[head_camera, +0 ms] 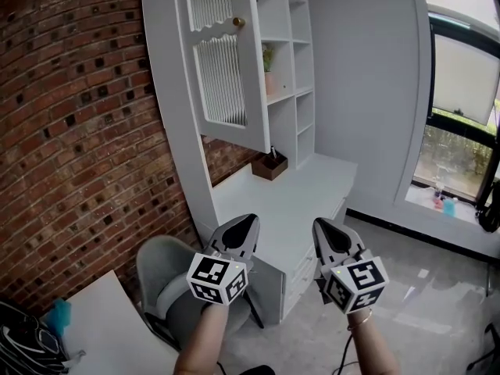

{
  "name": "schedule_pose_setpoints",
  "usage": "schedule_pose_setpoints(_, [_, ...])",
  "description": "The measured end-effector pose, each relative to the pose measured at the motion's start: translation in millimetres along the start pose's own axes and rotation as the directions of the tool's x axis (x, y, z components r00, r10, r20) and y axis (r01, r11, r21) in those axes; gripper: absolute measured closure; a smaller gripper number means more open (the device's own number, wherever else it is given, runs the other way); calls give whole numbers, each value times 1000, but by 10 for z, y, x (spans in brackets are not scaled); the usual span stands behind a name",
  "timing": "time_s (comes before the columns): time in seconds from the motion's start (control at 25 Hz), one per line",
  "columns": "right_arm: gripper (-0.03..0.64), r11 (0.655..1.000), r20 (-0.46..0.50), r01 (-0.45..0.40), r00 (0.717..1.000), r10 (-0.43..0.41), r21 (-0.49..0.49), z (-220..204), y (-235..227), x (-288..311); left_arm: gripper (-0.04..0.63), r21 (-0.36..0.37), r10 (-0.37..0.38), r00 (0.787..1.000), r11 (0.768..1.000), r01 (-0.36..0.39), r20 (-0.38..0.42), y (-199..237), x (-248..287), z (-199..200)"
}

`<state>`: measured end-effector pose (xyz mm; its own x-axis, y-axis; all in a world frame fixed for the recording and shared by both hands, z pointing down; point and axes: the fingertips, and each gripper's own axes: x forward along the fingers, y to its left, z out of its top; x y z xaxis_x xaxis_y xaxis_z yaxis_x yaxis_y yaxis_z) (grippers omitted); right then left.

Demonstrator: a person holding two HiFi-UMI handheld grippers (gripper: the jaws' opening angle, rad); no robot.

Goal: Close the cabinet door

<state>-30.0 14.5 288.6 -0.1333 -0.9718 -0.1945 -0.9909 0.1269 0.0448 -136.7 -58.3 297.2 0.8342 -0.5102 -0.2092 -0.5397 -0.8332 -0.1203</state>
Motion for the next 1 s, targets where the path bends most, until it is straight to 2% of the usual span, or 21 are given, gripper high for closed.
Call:
schedule_pose_setpoints(0.2, [617, 999, 54, -26, 998, 28, -36, 338, -56, 209, 586, 33, 20, 998, 999, -22, 65, 203, 231, 433])
schedule_pose_setpoints(0.48, [617, 991, 75, -84, 993, 92, -104, 637, -54, 643, 584, 89, 36, 987, 995, -51, 159, 565, 565, 968])
schedule_pose_setpoints(0.8, [617, 966, 123, -96, 984, 129, -240, 1058, -71, 1167, 571, 171, 20, 958, 983, -71, 285, 946, 1036, 1724])
schedule_pose_setpoints(1.0, [617, 956, 181, -78, 974, 133, -282, 1433, -178, 1457, 552, 218, -18, 939, 974, -61, 345, 1035, 1317, 2142])
